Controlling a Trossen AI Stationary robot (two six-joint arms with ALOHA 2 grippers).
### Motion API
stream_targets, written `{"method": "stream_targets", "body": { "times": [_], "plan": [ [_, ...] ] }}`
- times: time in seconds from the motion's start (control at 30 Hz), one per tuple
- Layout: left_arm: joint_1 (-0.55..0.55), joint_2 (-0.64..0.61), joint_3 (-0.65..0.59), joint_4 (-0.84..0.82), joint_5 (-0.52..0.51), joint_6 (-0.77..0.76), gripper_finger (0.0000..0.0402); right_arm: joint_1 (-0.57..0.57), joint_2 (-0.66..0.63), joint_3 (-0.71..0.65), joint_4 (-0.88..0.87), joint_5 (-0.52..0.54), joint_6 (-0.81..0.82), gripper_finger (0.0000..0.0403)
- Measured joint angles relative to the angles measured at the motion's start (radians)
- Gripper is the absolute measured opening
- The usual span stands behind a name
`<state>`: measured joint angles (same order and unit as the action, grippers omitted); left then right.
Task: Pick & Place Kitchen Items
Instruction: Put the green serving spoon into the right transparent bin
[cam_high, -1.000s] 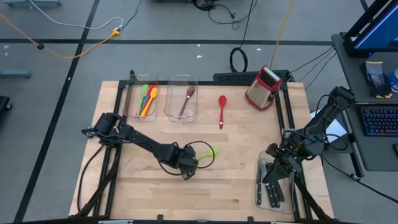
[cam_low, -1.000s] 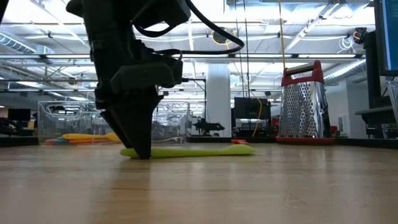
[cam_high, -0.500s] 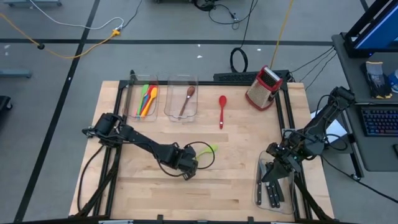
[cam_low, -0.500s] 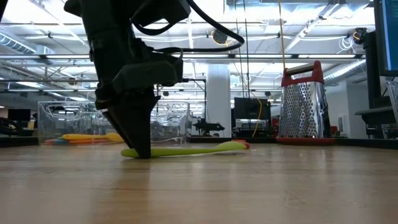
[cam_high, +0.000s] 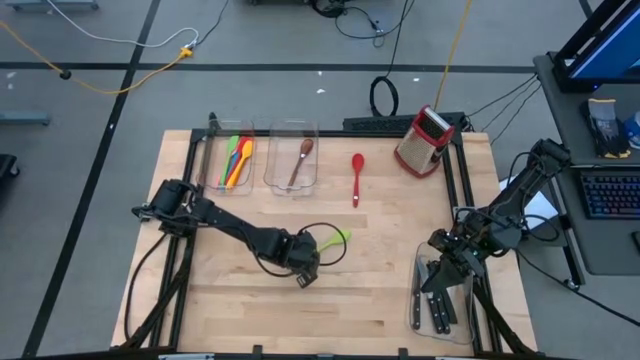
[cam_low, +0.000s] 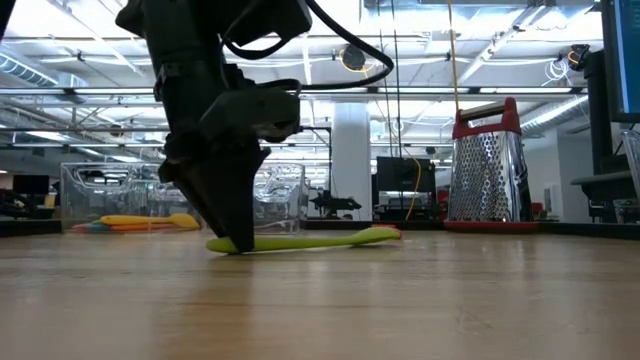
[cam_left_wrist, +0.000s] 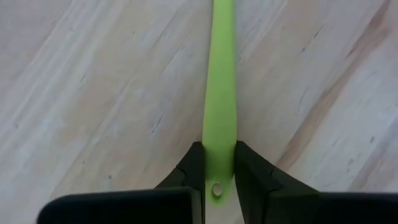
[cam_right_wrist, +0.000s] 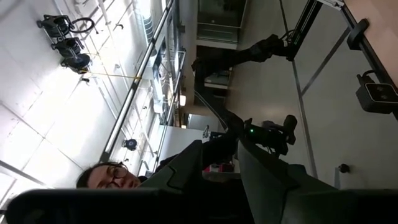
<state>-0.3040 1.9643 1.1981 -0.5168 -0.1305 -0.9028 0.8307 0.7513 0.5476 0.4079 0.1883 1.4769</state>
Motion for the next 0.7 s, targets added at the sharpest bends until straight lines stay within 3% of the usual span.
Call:
{"method": "stream_targets", "body": {
  "times": [0.7],
  "plan": [
    [0.018, -0.027, 0.001, 0.083, 0.035, 0.031, 0.0043, 0.0, 0.0, 0.0, 0.0, -0.002, -0.005, 0.0095]
  ]
}}
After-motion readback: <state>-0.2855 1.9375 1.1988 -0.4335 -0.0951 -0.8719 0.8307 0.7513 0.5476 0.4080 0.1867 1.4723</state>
